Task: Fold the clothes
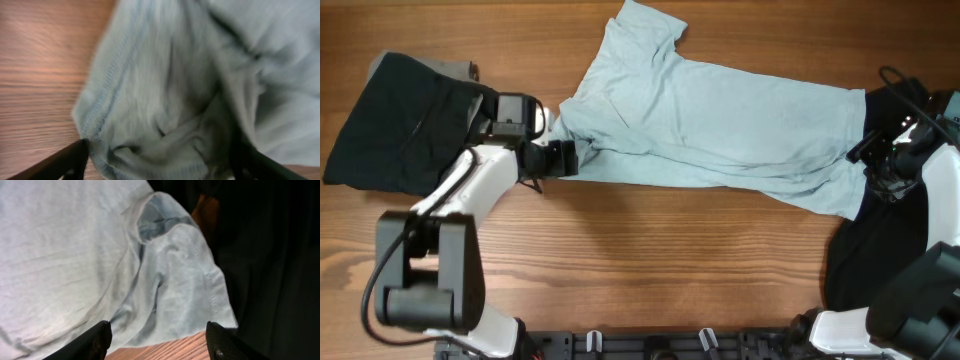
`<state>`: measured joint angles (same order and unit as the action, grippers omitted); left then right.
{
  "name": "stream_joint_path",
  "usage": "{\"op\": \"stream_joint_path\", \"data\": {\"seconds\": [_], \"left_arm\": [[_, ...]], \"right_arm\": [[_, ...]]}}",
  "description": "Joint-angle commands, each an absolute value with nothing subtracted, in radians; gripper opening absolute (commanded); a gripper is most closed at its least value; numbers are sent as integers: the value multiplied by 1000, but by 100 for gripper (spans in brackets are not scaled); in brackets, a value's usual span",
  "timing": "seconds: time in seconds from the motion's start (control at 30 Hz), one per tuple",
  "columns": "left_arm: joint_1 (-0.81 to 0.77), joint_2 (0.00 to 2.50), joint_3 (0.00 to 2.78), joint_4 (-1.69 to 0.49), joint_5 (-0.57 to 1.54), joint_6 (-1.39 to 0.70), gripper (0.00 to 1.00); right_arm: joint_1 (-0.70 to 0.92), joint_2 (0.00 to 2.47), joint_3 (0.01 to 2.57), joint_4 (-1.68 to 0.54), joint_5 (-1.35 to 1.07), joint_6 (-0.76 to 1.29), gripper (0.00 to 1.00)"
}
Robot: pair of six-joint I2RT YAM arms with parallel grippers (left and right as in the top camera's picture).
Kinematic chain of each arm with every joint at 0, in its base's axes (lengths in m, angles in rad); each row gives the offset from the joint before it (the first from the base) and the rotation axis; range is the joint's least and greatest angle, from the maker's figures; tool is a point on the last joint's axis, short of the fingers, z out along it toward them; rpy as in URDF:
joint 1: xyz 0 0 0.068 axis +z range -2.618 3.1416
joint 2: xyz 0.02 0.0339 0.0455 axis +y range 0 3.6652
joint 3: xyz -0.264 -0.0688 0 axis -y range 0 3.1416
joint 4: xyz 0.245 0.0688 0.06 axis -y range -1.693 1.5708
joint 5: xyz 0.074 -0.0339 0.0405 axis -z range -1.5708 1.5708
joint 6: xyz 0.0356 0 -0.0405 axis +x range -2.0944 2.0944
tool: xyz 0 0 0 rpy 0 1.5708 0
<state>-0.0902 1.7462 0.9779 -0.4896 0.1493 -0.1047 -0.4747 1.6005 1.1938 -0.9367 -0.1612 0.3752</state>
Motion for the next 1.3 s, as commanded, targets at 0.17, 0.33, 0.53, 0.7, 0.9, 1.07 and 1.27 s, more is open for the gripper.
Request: {"op": "stream_joint_path", "data": {"seconds": [0.17,0.33,0.53,0.7,0.9,1.07,1.27], "left_arm": [[-38,1847,962,-547,-40,-284,4],[116,1761,962,-637,-34,-378,4],[168,1668,962,-688,-28,-363,4],[167,1665,961,-728,-27,-363,4],[167,1665,961,-718,-27,-352,4],[167,1665,961,-715,-27,-348,4],[167,1665,961,-712,-24,-348,4]], "right_arm": [[-478,1565,1204,-995,-211,317,66],[-470,1567,1198,-1111,-211,312,65],[-384,1567,1133,-987,-406,121,61],[-242,1582,1066,-838,-253,265,61],[-189,1662,1048,-688,-224,345,57],[-189,1763,1045,-666,-226,390,46],[-189,1794,1045,-612,-216,460,14]]}}
